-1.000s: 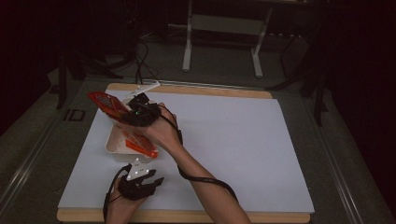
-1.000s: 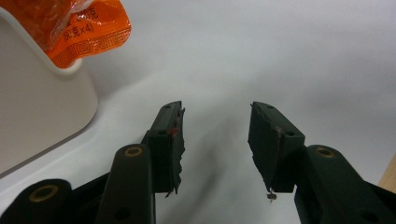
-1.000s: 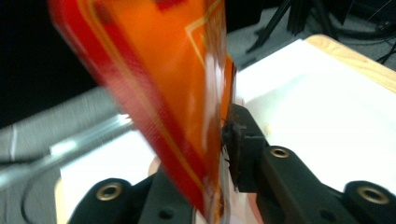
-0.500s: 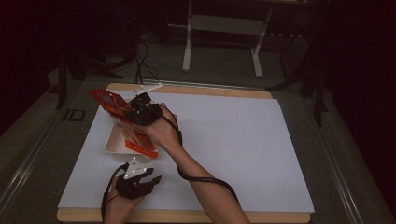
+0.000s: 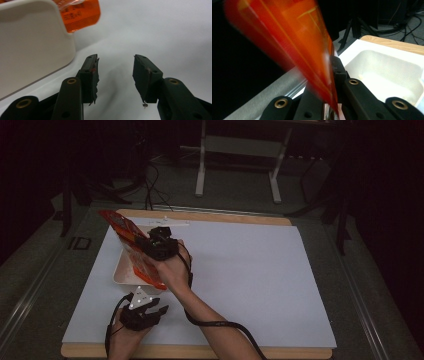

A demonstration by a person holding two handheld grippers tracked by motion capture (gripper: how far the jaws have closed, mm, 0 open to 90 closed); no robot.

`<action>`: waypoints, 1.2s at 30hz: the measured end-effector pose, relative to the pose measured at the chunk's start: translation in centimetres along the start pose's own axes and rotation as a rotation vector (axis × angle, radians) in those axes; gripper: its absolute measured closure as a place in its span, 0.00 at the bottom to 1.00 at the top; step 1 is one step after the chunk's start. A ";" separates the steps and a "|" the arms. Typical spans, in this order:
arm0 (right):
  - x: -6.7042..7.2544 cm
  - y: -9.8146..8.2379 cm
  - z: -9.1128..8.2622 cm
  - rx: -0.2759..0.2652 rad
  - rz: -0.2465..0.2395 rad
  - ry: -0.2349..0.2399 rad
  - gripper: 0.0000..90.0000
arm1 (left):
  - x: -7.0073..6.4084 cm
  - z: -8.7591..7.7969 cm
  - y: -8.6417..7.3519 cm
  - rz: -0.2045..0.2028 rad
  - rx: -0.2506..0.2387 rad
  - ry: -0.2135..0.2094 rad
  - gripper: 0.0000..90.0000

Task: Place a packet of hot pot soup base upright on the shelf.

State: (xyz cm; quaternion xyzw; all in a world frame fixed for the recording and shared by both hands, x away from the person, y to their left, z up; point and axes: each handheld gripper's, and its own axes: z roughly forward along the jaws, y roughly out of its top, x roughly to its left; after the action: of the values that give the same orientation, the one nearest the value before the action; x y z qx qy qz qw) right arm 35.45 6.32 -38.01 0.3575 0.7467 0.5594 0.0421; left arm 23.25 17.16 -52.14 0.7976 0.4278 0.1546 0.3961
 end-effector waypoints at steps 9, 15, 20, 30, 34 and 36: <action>-1.1 -1.8 0.4 -0.010 0.123 0.063 1.00 | 0.4 -0.1 -0.1 -0.016 -0.005 0.011 0.62; -1.6 -2.1 0.3 -0.022 0.159 0.084 1.00 | 0.5 -0.1 -0.1 -0.018 -0.005 0.014 0.62; -1.7 -1.6 0.2 0.009 0.068 0.045 0.99 | 0.7 -0.1 -0.1 -0.024 -0.008 0.015 0.62; -0.5 -0.7 0.5 0.152 -0.199 -0.028 0.85 | 0.9 -0.2 -0.1 -0.029 -0.007 0.020 0.62; -0.3 -0.3 0.9 0.228 -0.239 -0.004 0.74 | 1.0 -0.2 -0.1 -0.031 -0.010 0.022 0.62; -0.3 -0.3 1.2 0.251 -0.252 -0.017 0.73 | 1.0 -0.2 -0.1 -0.032 -0.008 0.023 0.62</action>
State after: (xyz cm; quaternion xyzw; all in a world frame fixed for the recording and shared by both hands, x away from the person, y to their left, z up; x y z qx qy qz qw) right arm 36.09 7.02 -38.85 0.2685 0.8491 0.4490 0.0732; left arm 23.67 18.09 -52.19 0.7873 0.4442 0.1593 0.3969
